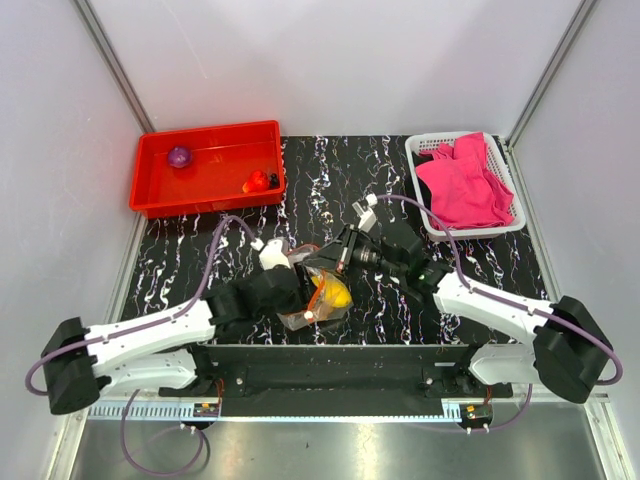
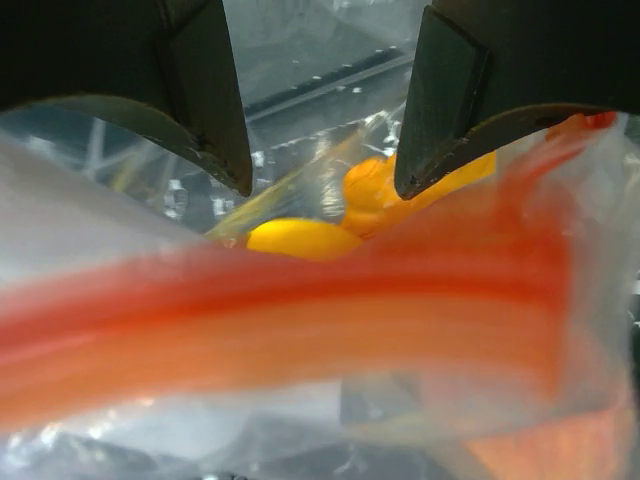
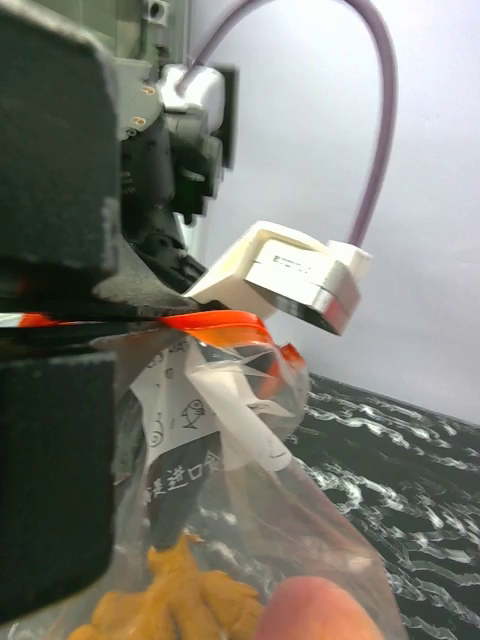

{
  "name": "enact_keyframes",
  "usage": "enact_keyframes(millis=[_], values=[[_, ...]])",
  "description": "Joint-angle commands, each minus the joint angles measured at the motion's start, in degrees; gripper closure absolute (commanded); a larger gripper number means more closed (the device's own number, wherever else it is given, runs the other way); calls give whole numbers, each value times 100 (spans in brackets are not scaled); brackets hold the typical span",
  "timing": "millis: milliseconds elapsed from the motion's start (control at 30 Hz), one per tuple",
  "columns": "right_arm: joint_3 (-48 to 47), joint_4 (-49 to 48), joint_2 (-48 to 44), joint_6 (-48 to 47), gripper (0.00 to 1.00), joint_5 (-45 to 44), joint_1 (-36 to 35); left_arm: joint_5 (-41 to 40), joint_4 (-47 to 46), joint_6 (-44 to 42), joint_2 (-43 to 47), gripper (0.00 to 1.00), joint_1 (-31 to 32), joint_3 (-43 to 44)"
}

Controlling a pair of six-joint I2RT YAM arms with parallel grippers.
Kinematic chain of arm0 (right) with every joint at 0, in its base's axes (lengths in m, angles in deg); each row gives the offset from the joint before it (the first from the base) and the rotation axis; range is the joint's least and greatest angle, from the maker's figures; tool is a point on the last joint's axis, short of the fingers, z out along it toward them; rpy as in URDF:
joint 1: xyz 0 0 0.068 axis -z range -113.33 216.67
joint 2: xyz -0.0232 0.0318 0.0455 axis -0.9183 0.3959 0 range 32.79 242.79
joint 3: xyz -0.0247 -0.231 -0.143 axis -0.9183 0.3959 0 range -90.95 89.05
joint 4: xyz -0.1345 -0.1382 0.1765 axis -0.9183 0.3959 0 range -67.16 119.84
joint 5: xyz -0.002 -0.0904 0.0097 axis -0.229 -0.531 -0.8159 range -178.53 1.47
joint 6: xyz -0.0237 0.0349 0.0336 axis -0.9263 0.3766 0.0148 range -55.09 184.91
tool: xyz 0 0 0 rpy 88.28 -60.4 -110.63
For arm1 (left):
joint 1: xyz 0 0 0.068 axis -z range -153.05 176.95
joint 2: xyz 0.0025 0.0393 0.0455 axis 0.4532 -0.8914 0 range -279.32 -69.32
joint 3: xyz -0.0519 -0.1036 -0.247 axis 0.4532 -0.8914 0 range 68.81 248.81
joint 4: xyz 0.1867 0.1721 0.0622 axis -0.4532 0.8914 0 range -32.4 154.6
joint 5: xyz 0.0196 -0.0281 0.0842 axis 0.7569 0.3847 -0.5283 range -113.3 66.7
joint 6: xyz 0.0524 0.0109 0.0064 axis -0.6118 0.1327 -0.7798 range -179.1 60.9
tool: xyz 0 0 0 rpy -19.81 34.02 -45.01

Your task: Open the zip-top bag and remove the fake food

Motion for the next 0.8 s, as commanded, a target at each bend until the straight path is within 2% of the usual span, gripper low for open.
enact_keyframes(millis=[0, 133, 233, 300, 433, 567, 767], values=[[432, -1066, -18, 494, 100, 158, -83, 23, -64, -195, -625, 42, 18, 376], [600, -980, -158, 521, 100, 114, -84, 6, -370, -55, -934, 46, 18, 351], [600, -831, -220, 521, 100, 114, -83, -20, -739, 68, -899, 51, 18, 210], [574, -761, -220, 547, 100, 131, -83, -64, -925, 112, -776, 52, 18, 52], [136, -198, -54, 231, 100, 306, -83, -143, -1206, 217, -461, 52, 18, -168], [-50, 65, 26, 47, 100, 351, -92, -345, -1084, 490, -74, 51, 18, -335], [-270, -249, 201, 248, 100, 421, -118, -741, -1154, 886, 840, 51, 18, -897]])
